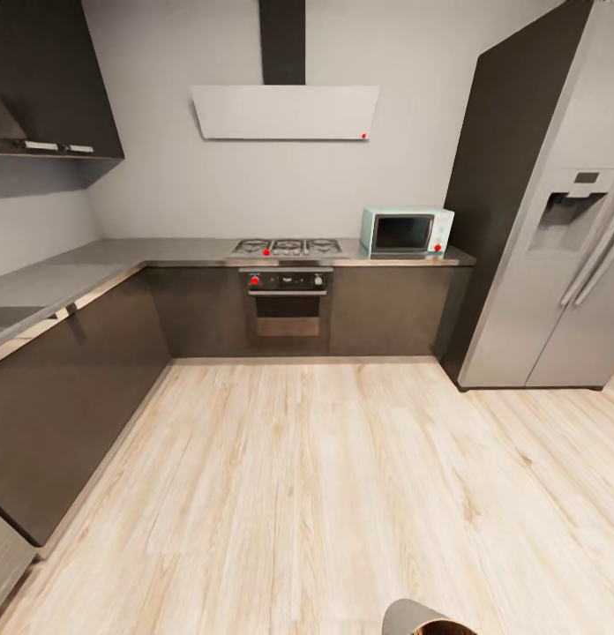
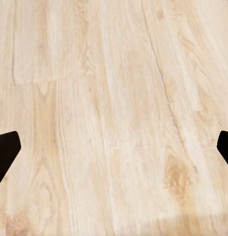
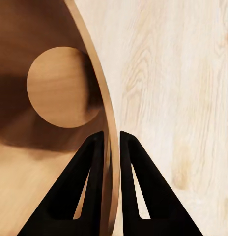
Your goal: Put the three can of soda from the living room inside the tash can in the kitchen.
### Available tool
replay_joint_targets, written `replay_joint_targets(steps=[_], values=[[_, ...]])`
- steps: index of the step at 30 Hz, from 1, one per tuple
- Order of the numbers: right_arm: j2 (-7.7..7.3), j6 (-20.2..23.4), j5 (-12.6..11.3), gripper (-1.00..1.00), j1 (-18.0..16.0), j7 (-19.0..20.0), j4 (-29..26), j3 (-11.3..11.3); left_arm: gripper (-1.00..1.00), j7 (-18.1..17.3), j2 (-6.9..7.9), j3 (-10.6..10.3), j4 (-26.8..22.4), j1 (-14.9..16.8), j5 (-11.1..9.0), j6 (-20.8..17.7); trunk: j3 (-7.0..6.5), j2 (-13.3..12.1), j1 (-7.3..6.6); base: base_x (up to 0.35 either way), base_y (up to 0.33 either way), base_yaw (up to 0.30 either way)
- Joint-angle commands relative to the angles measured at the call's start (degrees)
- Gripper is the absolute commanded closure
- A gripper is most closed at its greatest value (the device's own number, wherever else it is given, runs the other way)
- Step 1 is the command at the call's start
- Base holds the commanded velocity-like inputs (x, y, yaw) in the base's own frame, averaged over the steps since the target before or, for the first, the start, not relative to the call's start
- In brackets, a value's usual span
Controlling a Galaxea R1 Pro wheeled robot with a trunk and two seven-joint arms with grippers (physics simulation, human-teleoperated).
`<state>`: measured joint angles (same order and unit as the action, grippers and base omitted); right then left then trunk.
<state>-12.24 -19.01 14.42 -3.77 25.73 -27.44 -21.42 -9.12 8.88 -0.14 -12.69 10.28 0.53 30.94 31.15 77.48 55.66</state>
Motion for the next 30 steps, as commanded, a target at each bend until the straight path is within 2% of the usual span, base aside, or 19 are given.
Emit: replay_joint_targets(steps=[1, 5, 6, 7, 8, 9, 11, 13, 14, 15, 16, 17, 19, 23, 25, 27, 30], values=[[-0.01, 0.0, -0.3, 1.00, 0.0, 0.5, -0.2, 0.0, -1.00, 0.0, -0.07, 0.0, -0.2, 0.0, 0.0, -0.1, -0.19, -0.4, -0.23, 0.000, 0.000, 0.000], [0.19, -0.3, -0.3, 1.00, 0.0, 1.0, -4.7, 0.0, -1.00, 0.1, -0.35, 0.1, -4.5, 0.1, 0.0, -1.8, -0.90, -2.0, -1.11, 0.000, 0.000, 0.000], [0.42, -0.4, -0.3, 1.00, 0.0, 1.5, -8.5, 0.2, -1.00, 0.1, -0.40, 0.2, -9.9, 0.1, 0.0, -4.3, -1.08, -2.4, -1.33, 0.000, 0.000, 0.000], [0.48, -0.4, -0.3, 1.00, 0.0, 1.8, -9.8, 0.3, -1.00, 0.1, -0.41, 0.2, -12.3, 0.1, 0.0, -5.4, -1.26, -2.8, -1.55, 0.000, 0.000, 0.000], [0.62, -0.4, -0.3, 1.00, 0.0, 2.6, -12.6, 0.5, -1.00, 0.1, -0.42, 0.2, -18.1, 0.0, -0.1, -8.2, -1.44, -3.2, -1.76, 0.000, 0.000, 0.000], [0.73, -0.3, -0.3, 1.00, 0.0, 3.1, -14.0, 0.6, -1.00, 0.1, -0.42, 0.1, -21.2, 0.0, -0.1, -9.9, -1.62, -3.6, -1.98, 0.000, 0.000, 0.000], [1.56, 0.1, -0.4, 1.00, 0.0, 5.0, -19.2, 0.8, -1.00, 0.1, -0.47, -0.1, -33.3, 0.0, 0.0, -17.8, -1.98, -4.4, -2.42, 0.000, 0.000, 0.000], [2.57, 0.4, -0.3, 1.00, 0.0, 5.9, -23.3, 0.8, -1.00, 0.1, -0.50, -0.2, -40.6, -0.3, 0.1, -23.0, -2.34, -5.2, -2.86, 0.000, 0.000, 0.000], [2.94, 0.5, -0.3, 1.00, 0.0, 6.1, -24.7, 0.7, -1.00, 0.1, -0.50, -0.2, -42.5, -0.5, 0.1, -24.2, -2.52, -5.6, -3.08, 0.000, 0.000, 0.000], [3.87, 1.3, -0.3, 1.00, 0.0, 6.5, -29.3, 0.7, -1.00, 0.1, -0.52, -0.3, -46.3, -1.1, 0.1, -26.7, -2.70, -6.0, -3.30, 0.000, 0.000, 0.000], [4.16, 2.0, -0.3, 1.00, 0.0, 6.6, -30.9, 0.7, -1.00, 0.2, -0.52, -0.3, -47.1, -1.3, 0.1, -27.2, -2.88, -6.4, -3.52, 0.000, 0.000, 0.000], [5.86, 6.5, -0.3, 1.00, 0.5, 8.6, -39.0, 0.6, -1.00, 0.3, -0.53, -0.3, -48.7, -1.7, 0.2, -28.0, -2.88, -6.4, -3.52, 0.000, 0.000, 0.000], [6.29, 7.5, -0.4, 1.00, 0.9, 9.4, -39.7, 0.3, -1.00, 0.2, -0.51, -0.2, -47.0, -1.8, 0.1, -27.5, -2.88, -6.4, -3.52, 0.000, 0.000, 0.000], [6.21, 8.3, -0.9, 1.00, 1.2, 9.4, -35.2, -0.6, -1.00, 0.5, -0.51, -0.1, -38.3, -1.9, 0.3, -23.2, -2.88, -6.4, -3.52, 0.000, 0.000, 0.000], [6.40, 8.4, -1.1, 1.00, 1.2, 9.4, -34.0, -3.0, -1.00, 0.6, -0.52, -0.2, -37.0, -1.9, 0.4, -22.5, -2.88, -6.4, -3.52, 0.000, 0.000, 0.000], [6.59, 8.4, -1.2, 1.00, 1.3, 9.4, -33.6, -4.5, -1.00, 0.6, -0.53, -0.1, -36.5, -1.9, 0.4, -22.3, -2.90, -6.4, -3.52, 0.000, 0.000, 0.000], [6.73, 8.7, -1.3, 1.00, 1.3, 9.4, -33.2, -5.7, -1.00, 0.7, -0.53, 0.0, -36.1, -1.9, 0.5, -22.1, -3.00, -6.4, -3.52, 0.000, 0.000, -0.028]])
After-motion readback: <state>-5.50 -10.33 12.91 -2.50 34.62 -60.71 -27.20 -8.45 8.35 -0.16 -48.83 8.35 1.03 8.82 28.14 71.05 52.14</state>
